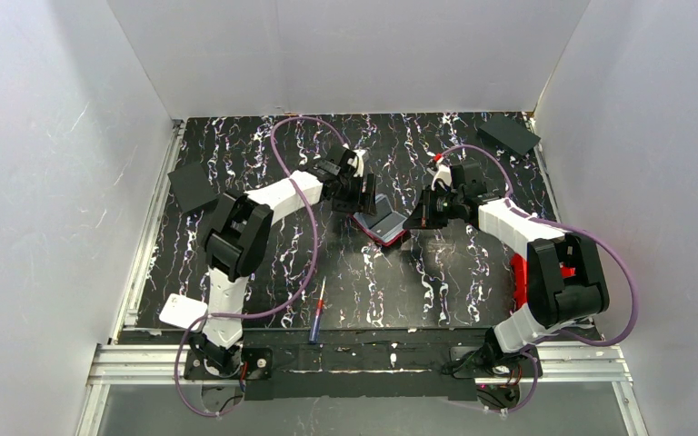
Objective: Put the credit cards into the card holder
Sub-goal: Open the card holder at the center of the board.
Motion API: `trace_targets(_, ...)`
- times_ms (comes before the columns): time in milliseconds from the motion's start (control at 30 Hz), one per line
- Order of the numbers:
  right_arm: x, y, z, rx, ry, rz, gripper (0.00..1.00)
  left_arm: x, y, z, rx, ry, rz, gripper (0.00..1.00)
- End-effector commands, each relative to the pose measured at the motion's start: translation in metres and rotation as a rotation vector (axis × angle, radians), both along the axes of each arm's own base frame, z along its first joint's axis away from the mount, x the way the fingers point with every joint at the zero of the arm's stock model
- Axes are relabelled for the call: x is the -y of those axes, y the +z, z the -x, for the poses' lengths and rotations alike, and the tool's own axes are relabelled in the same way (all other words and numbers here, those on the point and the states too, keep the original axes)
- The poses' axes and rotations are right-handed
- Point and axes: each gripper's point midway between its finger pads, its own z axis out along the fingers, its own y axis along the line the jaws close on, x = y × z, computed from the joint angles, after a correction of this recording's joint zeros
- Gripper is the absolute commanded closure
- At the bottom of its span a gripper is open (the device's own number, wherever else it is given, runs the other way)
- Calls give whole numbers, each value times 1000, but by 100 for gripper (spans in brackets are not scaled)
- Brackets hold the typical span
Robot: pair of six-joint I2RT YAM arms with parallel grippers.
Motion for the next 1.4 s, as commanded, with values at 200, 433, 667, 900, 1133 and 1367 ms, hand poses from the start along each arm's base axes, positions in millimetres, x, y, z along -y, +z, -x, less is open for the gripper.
trace_targets(200,-6,27,-10,72,23,-41,99,12,3,8,-66,-42,83,34)
trace_targets(433,-6,21,-11,63,23,-38,99,19,22,19,-62,-58,145,35)
trace_targets(667,-6,15,-10,52,25,-35,99,27,40,36,-2,-91,136,36)
trace_targets(900,2,2,-15,28,-29,20,99,42,60,51,19,-105,216,48)
trace_targets(1133,11,-4,-29,-20,-178,44,99,37,35,54,-16,-94,158,50)
trace_targets(1367,14,-2,-33,-7,-200,51,99,29,21,48,14,-91,87,40)
